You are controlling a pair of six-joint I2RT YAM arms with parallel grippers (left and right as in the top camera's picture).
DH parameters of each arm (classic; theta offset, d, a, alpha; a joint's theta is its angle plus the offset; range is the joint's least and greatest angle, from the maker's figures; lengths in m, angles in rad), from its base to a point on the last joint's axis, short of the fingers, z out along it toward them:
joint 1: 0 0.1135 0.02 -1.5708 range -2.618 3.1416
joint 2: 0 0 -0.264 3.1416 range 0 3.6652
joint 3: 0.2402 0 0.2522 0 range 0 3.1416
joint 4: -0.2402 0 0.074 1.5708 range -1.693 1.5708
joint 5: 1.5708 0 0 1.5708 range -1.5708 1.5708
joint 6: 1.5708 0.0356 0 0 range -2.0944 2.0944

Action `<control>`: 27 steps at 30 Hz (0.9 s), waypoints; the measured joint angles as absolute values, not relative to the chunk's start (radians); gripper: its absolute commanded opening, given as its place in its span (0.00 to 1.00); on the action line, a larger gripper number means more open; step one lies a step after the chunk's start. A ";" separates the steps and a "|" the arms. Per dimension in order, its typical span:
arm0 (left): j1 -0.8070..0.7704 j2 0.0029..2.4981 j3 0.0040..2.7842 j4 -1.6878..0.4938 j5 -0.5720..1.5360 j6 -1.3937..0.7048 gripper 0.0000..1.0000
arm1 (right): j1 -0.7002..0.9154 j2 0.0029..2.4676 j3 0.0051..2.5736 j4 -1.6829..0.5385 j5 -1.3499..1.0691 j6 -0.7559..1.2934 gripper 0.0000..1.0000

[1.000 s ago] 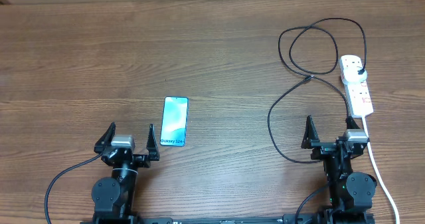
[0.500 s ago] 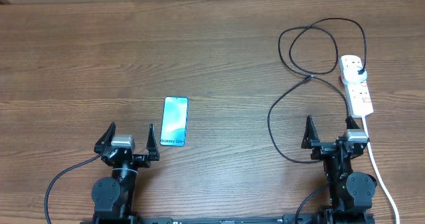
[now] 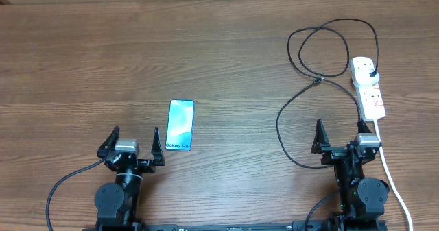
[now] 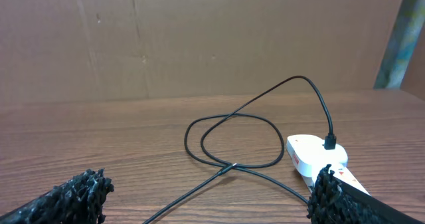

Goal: Plug charger to phone and switch on socket

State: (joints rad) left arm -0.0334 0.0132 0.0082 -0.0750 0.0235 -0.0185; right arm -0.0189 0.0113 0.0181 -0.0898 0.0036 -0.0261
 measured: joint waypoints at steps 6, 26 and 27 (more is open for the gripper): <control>-0.033 0.013 0.008 -0.075 0.023 -0.019 1.00 | -0.019 0.011 0.018 -0.090 0.003 -0.026 1.00; -0.033 0.013 0.008 -0.075 0.018 -0.019 1.00 | -0.019 0.011 0.018 -0.089 0.003 -0.026 1.00; -0.033 0.013 0.008 -0.075 0.016 -0.019 1.00 | -0.019 0.011 0.018 -0.089 0.003 -0.026 1.00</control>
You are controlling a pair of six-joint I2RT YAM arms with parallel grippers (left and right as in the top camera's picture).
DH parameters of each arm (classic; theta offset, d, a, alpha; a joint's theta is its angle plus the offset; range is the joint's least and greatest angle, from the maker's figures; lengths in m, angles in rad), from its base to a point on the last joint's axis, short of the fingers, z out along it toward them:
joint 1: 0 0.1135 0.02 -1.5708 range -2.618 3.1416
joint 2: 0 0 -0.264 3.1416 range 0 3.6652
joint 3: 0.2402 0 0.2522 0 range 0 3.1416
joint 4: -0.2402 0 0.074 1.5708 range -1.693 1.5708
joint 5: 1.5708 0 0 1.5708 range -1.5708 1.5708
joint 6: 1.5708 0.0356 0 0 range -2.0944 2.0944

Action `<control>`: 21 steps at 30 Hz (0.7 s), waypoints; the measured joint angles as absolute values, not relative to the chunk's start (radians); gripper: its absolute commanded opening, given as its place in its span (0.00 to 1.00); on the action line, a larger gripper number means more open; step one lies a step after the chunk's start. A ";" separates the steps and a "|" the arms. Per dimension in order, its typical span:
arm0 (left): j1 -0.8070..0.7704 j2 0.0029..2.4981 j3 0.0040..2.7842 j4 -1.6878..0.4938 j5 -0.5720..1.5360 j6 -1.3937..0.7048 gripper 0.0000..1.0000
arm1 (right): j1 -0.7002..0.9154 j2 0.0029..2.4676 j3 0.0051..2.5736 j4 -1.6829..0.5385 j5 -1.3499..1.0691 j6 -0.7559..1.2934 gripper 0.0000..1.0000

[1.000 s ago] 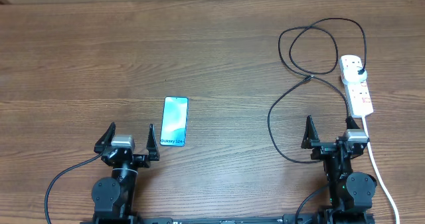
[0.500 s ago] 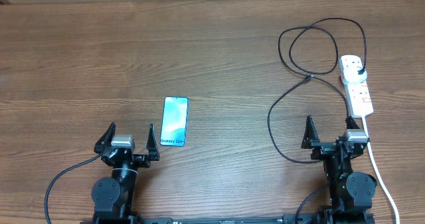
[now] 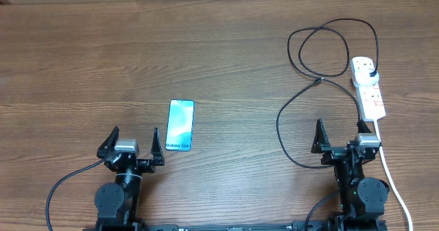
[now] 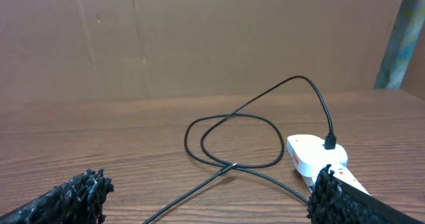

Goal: Plug charger to phone and switch on socket

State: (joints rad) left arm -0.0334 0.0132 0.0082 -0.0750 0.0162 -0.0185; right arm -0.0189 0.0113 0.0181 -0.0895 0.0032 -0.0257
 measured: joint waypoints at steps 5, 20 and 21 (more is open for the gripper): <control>-0.033 0.013 0.008 -0.075 0.013 -0.020 1.00 | -0.019 0.011 0.018 -0.090 0.003 -0.027 1.00; -0.033 0.013 0.096 -0.151 0.070 -0.277 1.00 | -0.019 0.011 0.018 -0.089 0.003 -0.027 1.00; -0.033 0.013 0.118 -0.175 0.072 -0.284 1.00 | -0.019 0.011 0.018 -0.089 0.004 -0.026 1.00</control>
State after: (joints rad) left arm -0.0334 0.0132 0.1181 -0.1749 0.0719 -0.2836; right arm -0.0189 0.0113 0.0181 -0.0895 0.0036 -0.0257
